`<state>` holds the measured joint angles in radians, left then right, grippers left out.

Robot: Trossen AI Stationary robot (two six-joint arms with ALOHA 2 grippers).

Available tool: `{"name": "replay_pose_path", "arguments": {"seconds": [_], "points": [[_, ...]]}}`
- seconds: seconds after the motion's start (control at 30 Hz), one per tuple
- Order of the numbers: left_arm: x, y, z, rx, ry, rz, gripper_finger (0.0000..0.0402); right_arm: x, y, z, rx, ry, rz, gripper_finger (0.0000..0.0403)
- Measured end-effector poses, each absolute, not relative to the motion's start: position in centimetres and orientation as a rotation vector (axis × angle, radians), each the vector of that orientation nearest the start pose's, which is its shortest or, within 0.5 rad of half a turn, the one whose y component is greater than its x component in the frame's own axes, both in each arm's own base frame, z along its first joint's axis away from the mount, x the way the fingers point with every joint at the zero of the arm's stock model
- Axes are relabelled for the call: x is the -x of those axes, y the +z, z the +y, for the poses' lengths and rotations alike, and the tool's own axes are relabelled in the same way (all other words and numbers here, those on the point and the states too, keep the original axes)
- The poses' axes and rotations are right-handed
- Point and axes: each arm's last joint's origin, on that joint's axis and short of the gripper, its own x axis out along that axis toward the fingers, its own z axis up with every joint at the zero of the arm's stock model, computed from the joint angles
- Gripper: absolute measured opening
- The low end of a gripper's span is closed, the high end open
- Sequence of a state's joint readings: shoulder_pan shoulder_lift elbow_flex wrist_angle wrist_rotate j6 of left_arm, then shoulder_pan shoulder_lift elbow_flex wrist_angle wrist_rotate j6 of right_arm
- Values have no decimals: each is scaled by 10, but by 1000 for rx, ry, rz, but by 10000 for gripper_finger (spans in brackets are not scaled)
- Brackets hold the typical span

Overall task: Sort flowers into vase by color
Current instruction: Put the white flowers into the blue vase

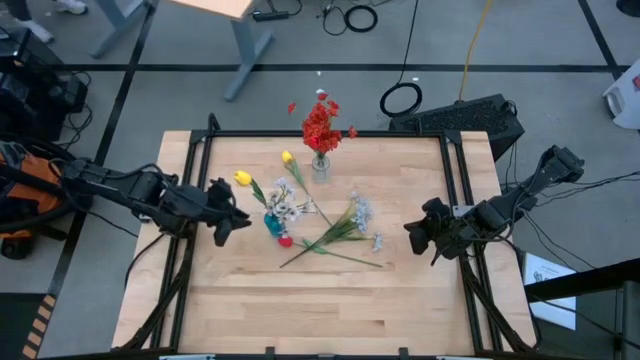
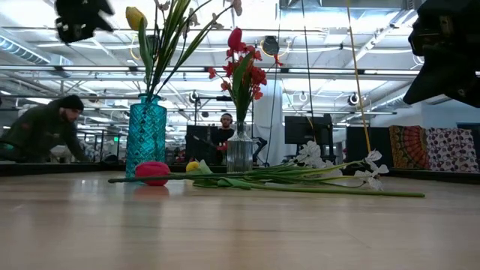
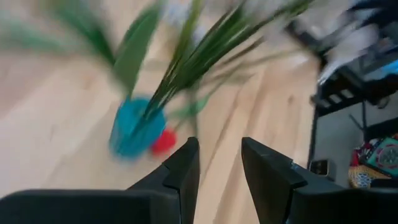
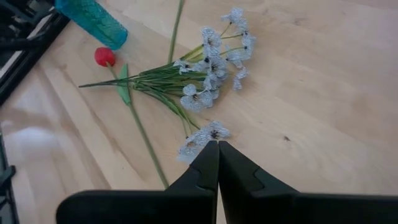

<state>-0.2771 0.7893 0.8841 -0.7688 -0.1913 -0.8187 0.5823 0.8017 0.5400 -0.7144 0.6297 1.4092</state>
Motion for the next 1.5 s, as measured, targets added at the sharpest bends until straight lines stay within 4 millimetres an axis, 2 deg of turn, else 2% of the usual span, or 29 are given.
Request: {"name": "replay_pose_path", "arguments": {"seconds": [0.23,0.37,0.53,0.7,0.93,1.17,1.3,1.5], "points": [[-124,289,-30,789,430,881,125,-127,213,63,-749,-547,588,0],[-120,275,-28,834,541,931,125,-128,215,62,-733,-572,523,0],[-120,256,-28,834,597,952,115,-135,217,65,-701,-564,454,0],[-121,243,-28,797,591,973,76,-157,218,80,-707,-482,408,0],[-120,242,-25,577,535,975,8,-207,237,101,-683,-535,479,0],[-112,247,-20,393,399,975,4,-276,259,110,-744,-776,545,0],[-105,251,-18,303,315,957,3,-316,260,106,-801,-895,657,0],[-90,256,-15,264,232,931,2,-362,247,100,-954,-1067,746,0]]}}
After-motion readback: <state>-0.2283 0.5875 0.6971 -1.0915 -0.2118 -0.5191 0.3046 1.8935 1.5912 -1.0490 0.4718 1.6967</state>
